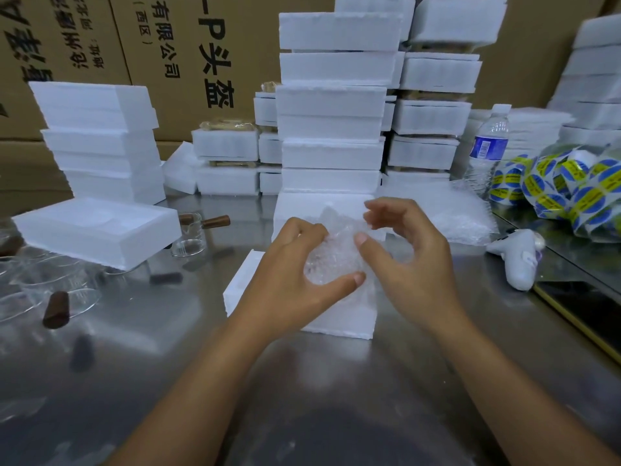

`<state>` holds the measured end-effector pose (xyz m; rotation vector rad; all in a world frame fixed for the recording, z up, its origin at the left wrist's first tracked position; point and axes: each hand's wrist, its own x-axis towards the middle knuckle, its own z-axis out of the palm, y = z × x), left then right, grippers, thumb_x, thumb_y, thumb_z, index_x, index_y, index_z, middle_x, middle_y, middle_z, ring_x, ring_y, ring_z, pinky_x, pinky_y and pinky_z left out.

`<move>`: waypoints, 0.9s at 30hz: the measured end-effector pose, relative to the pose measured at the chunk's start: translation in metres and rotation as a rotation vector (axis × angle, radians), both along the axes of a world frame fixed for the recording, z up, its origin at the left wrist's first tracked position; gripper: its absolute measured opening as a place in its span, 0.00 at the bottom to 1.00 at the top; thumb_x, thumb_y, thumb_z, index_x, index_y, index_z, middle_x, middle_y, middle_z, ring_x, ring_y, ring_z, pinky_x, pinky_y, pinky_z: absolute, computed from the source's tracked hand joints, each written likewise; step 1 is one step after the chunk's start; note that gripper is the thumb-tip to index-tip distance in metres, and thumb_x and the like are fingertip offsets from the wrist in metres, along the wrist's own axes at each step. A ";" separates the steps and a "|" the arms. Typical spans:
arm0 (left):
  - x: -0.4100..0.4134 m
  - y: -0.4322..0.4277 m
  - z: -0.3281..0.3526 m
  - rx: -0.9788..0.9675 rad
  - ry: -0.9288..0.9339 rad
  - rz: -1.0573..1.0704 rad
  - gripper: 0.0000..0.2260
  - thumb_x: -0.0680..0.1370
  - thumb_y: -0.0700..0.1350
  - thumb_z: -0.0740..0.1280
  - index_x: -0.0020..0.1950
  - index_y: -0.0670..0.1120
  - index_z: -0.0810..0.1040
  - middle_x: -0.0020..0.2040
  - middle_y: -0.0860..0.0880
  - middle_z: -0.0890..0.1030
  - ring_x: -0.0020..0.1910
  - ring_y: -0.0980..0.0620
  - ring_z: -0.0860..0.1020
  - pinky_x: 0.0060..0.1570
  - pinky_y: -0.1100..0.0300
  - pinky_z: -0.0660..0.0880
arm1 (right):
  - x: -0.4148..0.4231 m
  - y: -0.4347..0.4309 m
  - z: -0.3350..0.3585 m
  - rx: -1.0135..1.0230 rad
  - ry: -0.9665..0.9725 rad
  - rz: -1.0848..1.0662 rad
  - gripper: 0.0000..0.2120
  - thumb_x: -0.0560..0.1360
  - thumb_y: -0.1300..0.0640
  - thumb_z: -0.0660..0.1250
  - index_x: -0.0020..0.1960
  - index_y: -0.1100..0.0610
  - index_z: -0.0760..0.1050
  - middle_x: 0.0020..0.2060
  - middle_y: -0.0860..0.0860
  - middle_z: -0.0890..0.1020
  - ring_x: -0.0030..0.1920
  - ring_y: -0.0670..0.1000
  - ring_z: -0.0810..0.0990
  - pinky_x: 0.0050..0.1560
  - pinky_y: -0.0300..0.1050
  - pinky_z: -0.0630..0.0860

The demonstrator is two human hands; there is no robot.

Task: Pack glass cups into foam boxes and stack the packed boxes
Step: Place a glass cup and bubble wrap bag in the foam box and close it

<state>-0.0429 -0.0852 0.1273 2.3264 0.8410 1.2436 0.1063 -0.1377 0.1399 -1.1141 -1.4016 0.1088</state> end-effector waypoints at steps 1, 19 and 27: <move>0.000 -0.001 0.000 0.000 0.003 -0.002 0.15 0.66 0.62 0.71 0.44 0.64 0.65 0.47 0.61 0.70 0.47 0.67 0.71 0.42 0.77 0.64 | -0.002 0.000 0.000 0.018 -0.066 -0.007 0.10 0.74 0.62 0.69 0.48 0.46 0.76 0.45 0.41 0.80 0.49 0.39 0.78 0.45 0.24 0.70; 0.001 -0.002 0.003 -0.022 -0.095 -0.051 0.23 0.69 0.56 0.72 0.60 0.60 0.66 0.58 0.60 0.70 0.58 0.69 0.68 0.51 0.80 0.62 | -0.001 0.007 -0.009 0.066 -0.133 0.051 0.14 0.79 0.44 0.52 0.51 0.45 0.76 0.49 0.42 0.76 0.53 0.39 0.75 0.52 0.30 0.69; -0.028 0.013 0.013 -0.350 -0.316 -0.131 0.24 0.65 0.58 0.70 0.60 0.64 0.70 0.56 0.72 0.73 0.52 0.77 0.71 0.46 0.75 0.71 | 0.011 0.014 -0.006 -0.131 0.071 0.083 0.09 0.76 0.57 0.67 0.50 0.42 0.76 0.44 0.45 0.80 0.47 0.43 0.79 0.55 0.39 0.73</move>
